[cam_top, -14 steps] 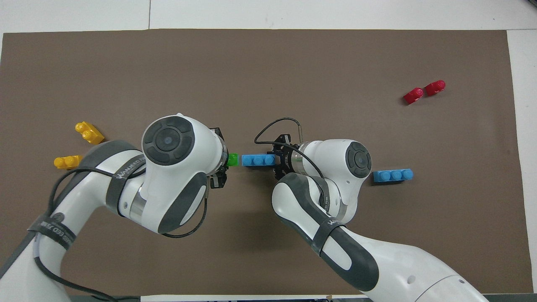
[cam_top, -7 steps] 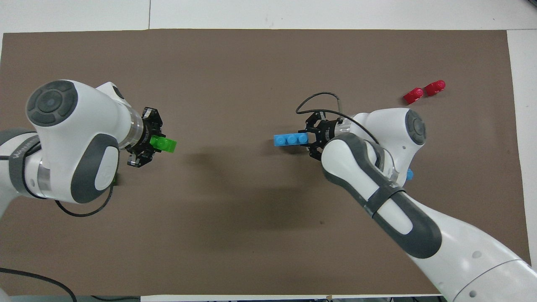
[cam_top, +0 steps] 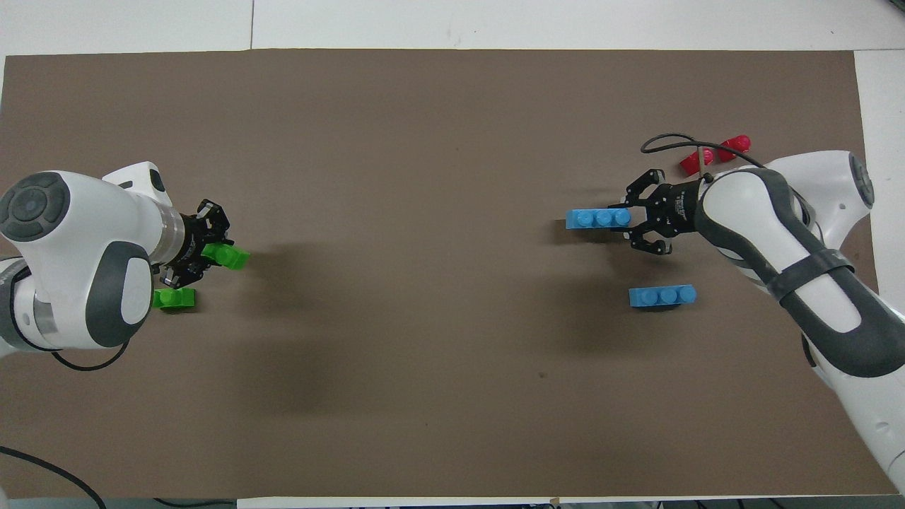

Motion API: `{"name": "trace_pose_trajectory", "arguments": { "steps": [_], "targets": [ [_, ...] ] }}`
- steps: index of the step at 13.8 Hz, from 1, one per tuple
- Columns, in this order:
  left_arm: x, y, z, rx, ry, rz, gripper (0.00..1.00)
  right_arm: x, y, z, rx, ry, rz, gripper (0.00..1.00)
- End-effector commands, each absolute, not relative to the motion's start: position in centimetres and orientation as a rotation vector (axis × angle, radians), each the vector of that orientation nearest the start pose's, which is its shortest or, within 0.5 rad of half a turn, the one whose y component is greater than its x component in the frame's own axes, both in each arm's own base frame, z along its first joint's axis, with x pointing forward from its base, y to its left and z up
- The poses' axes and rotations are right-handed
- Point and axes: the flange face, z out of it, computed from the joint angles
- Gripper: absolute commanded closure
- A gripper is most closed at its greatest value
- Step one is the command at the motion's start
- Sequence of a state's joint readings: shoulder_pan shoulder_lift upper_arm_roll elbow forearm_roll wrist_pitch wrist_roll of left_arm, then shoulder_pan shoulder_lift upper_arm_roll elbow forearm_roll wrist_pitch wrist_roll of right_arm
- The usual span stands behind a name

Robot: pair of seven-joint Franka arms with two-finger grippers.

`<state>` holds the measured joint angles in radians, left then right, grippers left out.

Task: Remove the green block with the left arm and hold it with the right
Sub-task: 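Carry the green block toward the yellow blocks while the right gripper carries blue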

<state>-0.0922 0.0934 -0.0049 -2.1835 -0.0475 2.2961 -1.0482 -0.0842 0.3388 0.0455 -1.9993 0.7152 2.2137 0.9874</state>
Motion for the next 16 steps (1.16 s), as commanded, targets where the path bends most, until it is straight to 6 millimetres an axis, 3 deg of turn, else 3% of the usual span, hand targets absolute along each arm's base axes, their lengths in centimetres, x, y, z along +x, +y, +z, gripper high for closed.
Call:
{"name": "trace_pose_trajectory", "arguments": {
  "steps": [1, 6, 10, 11, 12, 14, 16],
  "targets": [
    [54.7, -4.4, 33.3, -2.851, -1.425, -0.017, 1.00, 59.3, -2.6, 28.8, -1.958, 1.823, 0.500, 1.00],
    [55.1, -4.4, 30.2, -2.880, -1.330, 0.021, 1.00, 58.5, -4.3, 27.7, -1.978, 1.844, 0.512, 1.00],
    [55.2, -4.3, 30.1, -2.902, -1.279, 0.024, 1.00, 57.8, -5.0, 27.1, -2.012, 1.857, 0.500, 1.00],
    [55.2, -4.3, 30.2, -2.907, -1.267, 0.026, 0.92, 57.6, -5.3, 26.9, -2.015, 1.856, 0.502, 1.00],
    [55.2, -4.4, 30.2, -2.907, -1.265, 0.029, 0.03, 57.6, -5.3, 26.9, -2.028, 1.839, 0.498, 1.00],
    [55.6, -4.3, 31.7, -2.922, -1.224, 0.037, 0.00, 57.5, -5.7, 26.9, -2.024, 1.841, 0.492, 1.00],
    [56.6, -3.6, 34.6, -2.942, -1.169, 0.055, 0.00, 57.4, -5.8, 26.9, -2.053, 1.803, 0.483, 1.00]
  ]
}}
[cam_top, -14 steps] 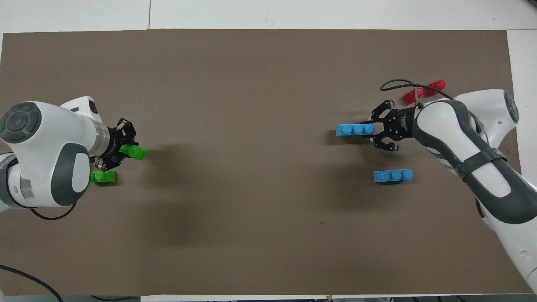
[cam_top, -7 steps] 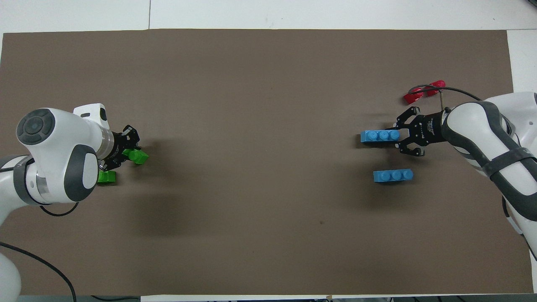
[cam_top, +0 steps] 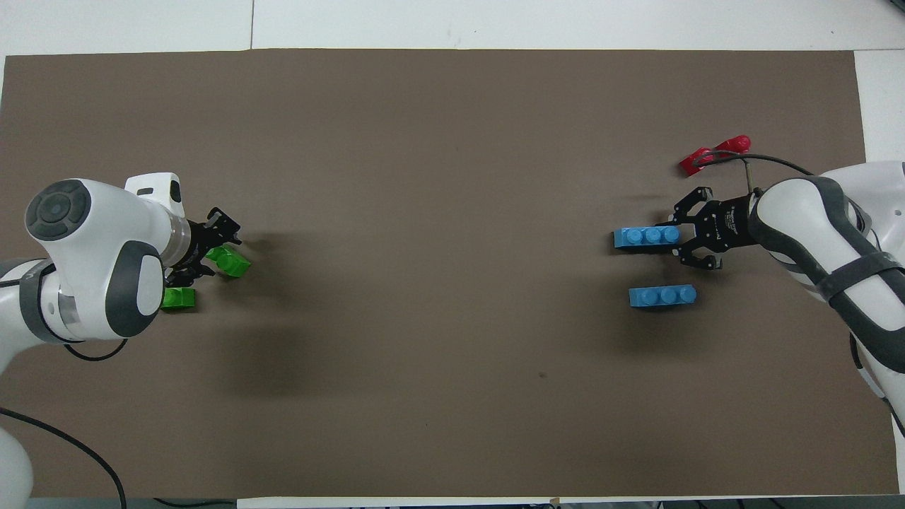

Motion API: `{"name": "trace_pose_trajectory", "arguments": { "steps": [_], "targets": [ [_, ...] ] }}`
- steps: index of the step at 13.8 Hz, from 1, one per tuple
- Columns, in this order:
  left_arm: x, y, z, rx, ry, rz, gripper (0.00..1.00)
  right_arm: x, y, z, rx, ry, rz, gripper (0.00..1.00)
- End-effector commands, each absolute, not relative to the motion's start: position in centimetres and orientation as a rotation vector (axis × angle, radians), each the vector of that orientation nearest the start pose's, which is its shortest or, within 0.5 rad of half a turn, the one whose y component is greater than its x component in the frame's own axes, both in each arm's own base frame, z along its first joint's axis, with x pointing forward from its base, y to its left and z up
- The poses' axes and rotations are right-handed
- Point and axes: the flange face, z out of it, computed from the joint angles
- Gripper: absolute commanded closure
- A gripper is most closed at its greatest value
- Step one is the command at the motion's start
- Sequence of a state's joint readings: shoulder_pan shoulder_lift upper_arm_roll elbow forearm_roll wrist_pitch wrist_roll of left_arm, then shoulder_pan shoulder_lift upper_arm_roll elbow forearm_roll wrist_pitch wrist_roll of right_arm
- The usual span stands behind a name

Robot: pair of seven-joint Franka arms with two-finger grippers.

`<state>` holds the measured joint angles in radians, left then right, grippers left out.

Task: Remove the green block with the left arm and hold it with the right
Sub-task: 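Open the left gripper to release green while the right gripper releases blue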

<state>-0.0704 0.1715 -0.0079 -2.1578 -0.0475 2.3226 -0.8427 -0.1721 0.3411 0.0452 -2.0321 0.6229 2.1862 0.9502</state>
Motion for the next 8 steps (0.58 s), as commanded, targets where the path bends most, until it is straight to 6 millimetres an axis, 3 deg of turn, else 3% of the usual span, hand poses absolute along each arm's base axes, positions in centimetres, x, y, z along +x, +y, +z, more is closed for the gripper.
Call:
{"name": "trace_pose_trajectory", "arguments": {
  "steps": [1, 2, 4, 5, 8],
  "targets": [
    [57.2, -3.5, 36.3, -2.951, -1.149, 0.055, 0.00, 57.2, -5.8, 26.7, -2.089, 1.754, 0.474, 1.00],
    [57.6, -3.5, 38.2, -2.952, -1.146, 0.063, 0.00, 57.3, -5.9, 26.6, -2.104, 1.734, 0.463, 0.86],
    [58.0, -3.3, 41.7, -2.954, -1.140, 0.063, 0.00, 57.4, -5.9, 26.8, -2.100, 1.738, 0.459, 0.22],
    [57.9, -3.3, 43.5, -2.960, -1.123, 0.044, 0.00, 57.6, -5.9, 27.2, -2.095, 1.740, 0.456, 0.08],
    [57.5, -3.1, 48.2, -2.982, -1.069, 0.030, 0.00, 58.0, -5.3, 30.4, -2.076, 1.743, 0.423, 0.03]
  ]
}}
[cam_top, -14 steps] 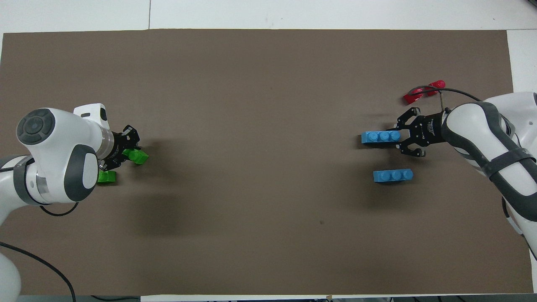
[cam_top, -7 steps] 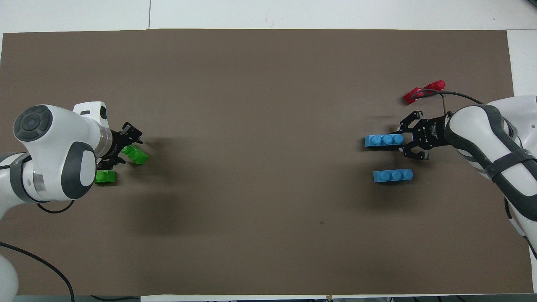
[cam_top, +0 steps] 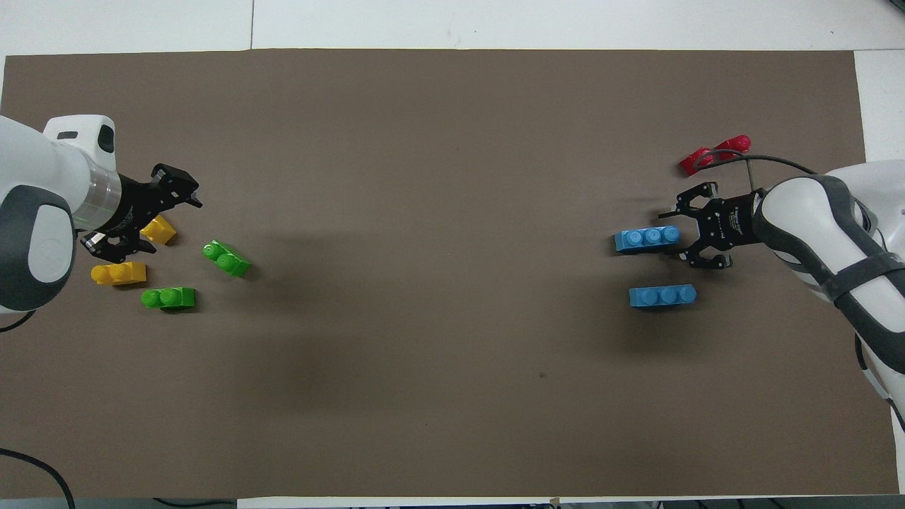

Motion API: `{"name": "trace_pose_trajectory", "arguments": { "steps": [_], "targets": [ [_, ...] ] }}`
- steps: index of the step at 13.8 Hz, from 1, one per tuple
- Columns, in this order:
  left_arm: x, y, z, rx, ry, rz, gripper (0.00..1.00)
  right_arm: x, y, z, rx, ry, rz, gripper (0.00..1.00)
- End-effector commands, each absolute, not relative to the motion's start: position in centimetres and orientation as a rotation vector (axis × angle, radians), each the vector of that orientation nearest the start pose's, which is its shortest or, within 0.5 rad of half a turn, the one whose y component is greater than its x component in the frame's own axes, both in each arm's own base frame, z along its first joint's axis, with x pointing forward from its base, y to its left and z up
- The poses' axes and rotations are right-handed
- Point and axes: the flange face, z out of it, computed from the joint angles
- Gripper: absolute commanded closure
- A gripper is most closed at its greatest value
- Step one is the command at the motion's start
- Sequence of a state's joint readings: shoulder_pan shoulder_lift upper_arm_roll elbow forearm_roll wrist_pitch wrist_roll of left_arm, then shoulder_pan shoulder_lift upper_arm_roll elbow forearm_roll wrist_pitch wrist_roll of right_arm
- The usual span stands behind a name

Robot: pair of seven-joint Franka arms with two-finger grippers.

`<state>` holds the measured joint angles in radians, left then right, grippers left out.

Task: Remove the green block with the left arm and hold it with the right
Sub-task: 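Open the left gripper to release green while the right gripper releases blue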

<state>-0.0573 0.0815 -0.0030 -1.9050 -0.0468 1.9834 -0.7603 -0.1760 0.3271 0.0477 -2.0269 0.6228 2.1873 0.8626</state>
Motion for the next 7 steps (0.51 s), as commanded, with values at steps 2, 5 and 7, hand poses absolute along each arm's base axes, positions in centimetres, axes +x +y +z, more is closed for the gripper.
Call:
{"name": "trace_pose_trajectory", "arguments": {
  "steps": [2, 5, 7],
  "targets": [
    [56.6, -2.2, 51.4, -3.021, -0.971, 0.013, 0.00, 58.1, -5.2, 33.4, -2.072, 1.721, 0.409, 0.02],
    [54.4, -0.8, 55.1, -3.101, -0.663, 0.025, 0.00, 58.5, -5.5, 39.3, -2.193, 1.650, 0.320, 0.01],
    [53.1, -0.9, 56.9, -3.136, -0.461, 0.051, 0.00, 59.2, -5.8, 43.6, -2.325, 1.578, 0.257, 0.00]
  ]
}}
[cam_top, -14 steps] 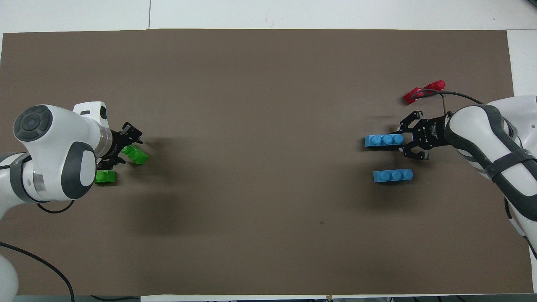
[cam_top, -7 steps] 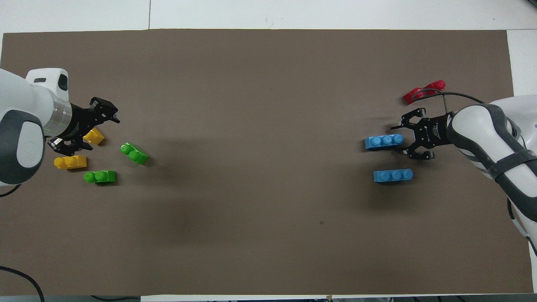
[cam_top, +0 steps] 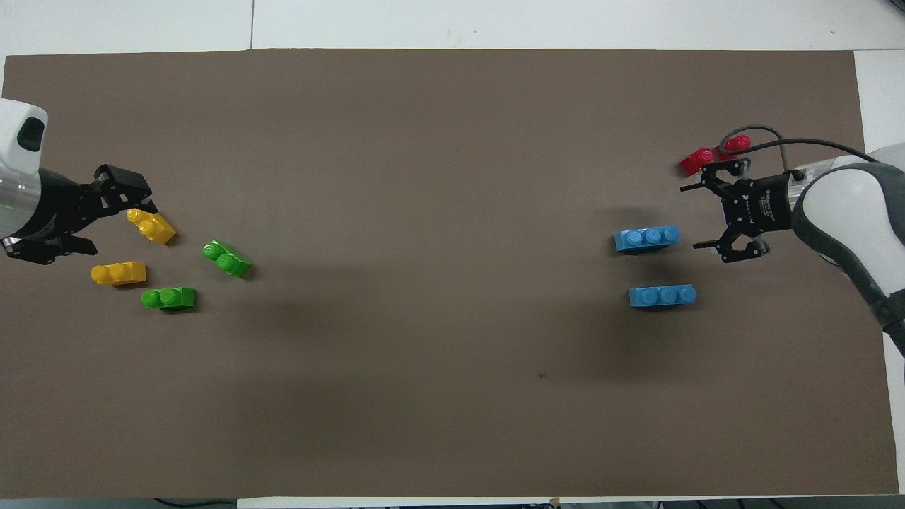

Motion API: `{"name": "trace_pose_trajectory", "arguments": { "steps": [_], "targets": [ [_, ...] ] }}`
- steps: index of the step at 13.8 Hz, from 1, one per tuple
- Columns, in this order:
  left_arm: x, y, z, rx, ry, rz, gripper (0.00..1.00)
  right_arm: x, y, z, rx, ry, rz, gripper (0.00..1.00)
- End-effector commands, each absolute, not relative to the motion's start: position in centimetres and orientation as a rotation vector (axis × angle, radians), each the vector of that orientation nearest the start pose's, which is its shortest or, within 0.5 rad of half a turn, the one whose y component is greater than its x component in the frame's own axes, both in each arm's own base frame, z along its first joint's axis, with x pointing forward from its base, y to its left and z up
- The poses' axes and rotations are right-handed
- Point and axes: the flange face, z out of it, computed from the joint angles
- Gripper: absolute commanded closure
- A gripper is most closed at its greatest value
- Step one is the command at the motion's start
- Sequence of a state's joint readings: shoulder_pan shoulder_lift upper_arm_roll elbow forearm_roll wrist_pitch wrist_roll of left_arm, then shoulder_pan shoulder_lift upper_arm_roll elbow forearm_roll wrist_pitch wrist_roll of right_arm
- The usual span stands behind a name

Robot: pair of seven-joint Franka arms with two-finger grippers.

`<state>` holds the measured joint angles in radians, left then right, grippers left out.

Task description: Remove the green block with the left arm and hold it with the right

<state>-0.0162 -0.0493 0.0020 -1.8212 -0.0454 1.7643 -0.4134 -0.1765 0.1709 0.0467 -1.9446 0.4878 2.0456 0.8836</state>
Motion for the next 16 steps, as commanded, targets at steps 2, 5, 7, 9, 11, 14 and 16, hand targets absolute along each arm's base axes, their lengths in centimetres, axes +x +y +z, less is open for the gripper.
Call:
{"name": "trace_pose_trajectory", "arguments": {
  "steps": [2, 5, 7, 9, 11, 14, 16],
  "targets": [
    [52.1, -0.8, 58.4, -3.147, -0.352, 0.090, 0.00, 59.9, -5.9, 48.2, -2.469, 1.475, 0.177, 0.00],
    [51.0, -0.5, 58.9, -3.151, -0.277, 0.147, 0.00, 59.6, -5.9, 53.9, -2.694, 1.102, 0.072, 0.00],
    [51.1, -0.5, 58.8, -3.151, -0.184, 0.169, 0.00, 58.7, -5.4, 56.9, -2.839, 0.877, 0.014, 0.00],
    [51.7, -0.5, 59.7, -3.113, 0.029, 0.105, 0.00, 57.0, -4.9, 59.6, -2.935, 0.675, -0.017, 0.00],
    [52.1, -0.2, 60.0, -3.115, 0.040, 0.091, 0.00, 55.4, -4.7, 61.1, -3.013, 0.452, 0.001, 0.00],
    [52.4, -0.5, 60.3, -3.115, 0.071, 0.039, 0.00, 53.4, -3.2, 63.1, -3.106, 0.119, 0.053, 0.00],
    [52.4, -0.8, 60.5, -3.116, 0.074, 0.024, 0.00, 51.9, -1.2, 64.7, -3.155, -0.015, 0.064, 0.00]
  ]
}}
